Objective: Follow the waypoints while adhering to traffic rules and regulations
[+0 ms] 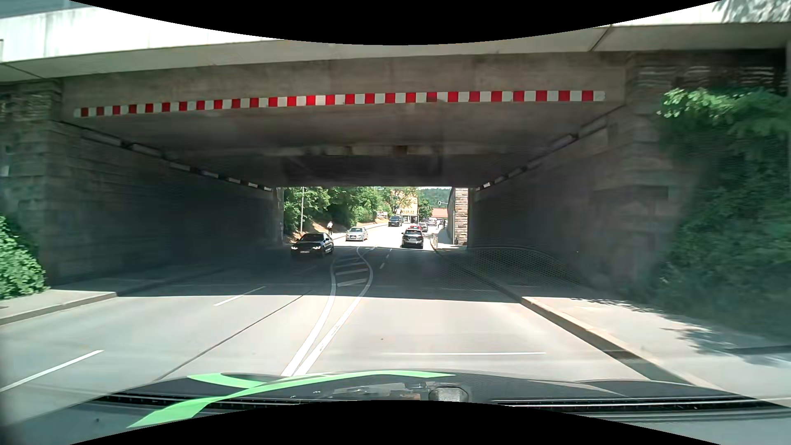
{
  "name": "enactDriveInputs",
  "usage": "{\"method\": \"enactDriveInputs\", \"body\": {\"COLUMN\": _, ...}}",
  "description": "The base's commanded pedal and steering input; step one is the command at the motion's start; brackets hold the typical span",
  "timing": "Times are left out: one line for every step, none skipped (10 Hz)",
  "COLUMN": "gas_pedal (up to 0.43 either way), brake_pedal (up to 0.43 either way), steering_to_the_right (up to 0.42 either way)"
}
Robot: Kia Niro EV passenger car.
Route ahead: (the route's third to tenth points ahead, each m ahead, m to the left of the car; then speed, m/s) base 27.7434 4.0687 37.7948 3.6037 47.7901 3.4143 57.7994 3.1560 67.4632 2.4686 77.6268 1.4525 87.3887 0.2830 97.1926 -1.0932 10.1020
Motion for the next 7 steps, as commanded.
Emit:
{"method": "enactDriveInputs", "body": {"gas_pedal": 0.157, "brake_pedal": 0.000, "steering_to_the_right": -0.008}}
{"method": "enactDriveInputs", "body": {"gas_pedal": 0.157, "brake_pedal": 0.000, "steering_to_the_right": -0.008}}
{"method": "enactDriveInputs", "body": {"gas_pedal": 0.157, "brake_pedal": 0.000, "steering_to_the_right": -0.009}}
{"method": "enactDriveInputs", "body": {"gas_pedal": 0.138, "brake_pedal": 0.000, "steering_to_the_right": -0.009}}
{"method": "enactDriveInputs", "body": {"gas_pedal": 0.130, "brake_pedal": 0.000, "steering_to_the_right": -0.009}}
{"method": "enactDriveInputs", "body": {"gas_pedal": 0.130, "brake_pedal": 0.000, "steering_to_the_right": -0.009}}
{"method": "enactDriveInputs", "body": {"gas_pedal": 0.130, "brake_pedal": 0.000, "steering_to_the_right": -0.009}}
